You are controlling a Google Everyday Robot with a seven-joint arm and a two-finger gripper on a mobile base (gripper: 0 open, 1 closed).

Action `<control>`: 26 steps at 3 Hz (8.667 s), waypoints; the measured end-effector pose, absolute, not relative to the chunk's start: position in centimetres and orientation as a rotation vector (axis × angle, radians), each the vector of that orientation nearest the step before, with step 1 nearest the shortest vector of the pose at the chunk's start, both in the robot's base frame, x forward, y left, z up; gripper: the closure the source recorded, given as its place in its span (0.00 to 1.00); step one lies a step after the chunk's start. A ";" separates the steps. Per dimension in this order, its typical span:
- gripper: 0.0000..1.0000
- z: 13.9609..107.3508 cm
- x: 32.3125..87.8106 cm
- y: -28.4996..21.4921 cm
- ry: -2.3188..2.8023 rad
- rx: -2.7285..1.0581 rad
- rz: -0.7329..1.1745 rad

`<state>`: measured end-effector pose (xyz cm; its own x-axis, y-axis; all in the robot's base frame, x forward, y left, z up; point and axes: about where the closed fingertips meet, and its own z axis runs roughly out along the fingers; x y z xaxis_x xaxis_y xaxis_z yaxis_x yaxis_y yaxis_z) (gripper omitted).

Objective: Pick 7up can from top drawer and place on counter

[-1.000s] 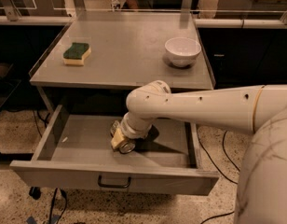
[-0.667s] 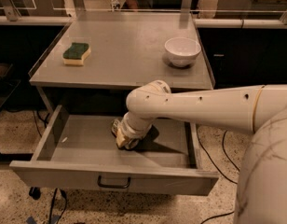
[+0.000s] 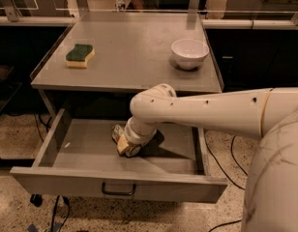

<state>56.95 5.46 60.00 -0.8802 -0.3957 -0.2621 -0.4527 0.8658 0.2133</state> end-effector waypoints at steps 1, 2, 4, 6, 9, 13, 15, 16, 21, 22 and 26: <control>1.00 60.1 57.0 5.4 2.826 -0.648 0.398; 1.00 60.8 57.0 5.3 2.810 -0.636 0.392; 1.00 66.9 55.8 1.3 2.649 -0.415 0.388; 1.00 69.2 54.7 0.6 2.577 -0.442 0.412; 1.00 77.3 53.1 -4.2 2.386 -0.205 0.307; 1.00 88.0 56.6 -7.5 2.094 -0.145 0.225; 1.00 89.3 59.7 -6.1 2.036 -0.112 0.233; 1.00 87.7 62.6 -2.0 2.013 -0.179 0.231; 1.00 87.1 69.5 1.9 2.047 -0.413 0.268; 1.00 87.1 69.4 1.7 2.056 -0.438 0.264; 1.00 86.9 69.4 0.1 2.162 -0.619 0.210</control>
Offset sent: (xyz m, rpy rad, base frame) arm 0.0032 -0.0040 0.0178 0.0082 -0.0471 -0.0236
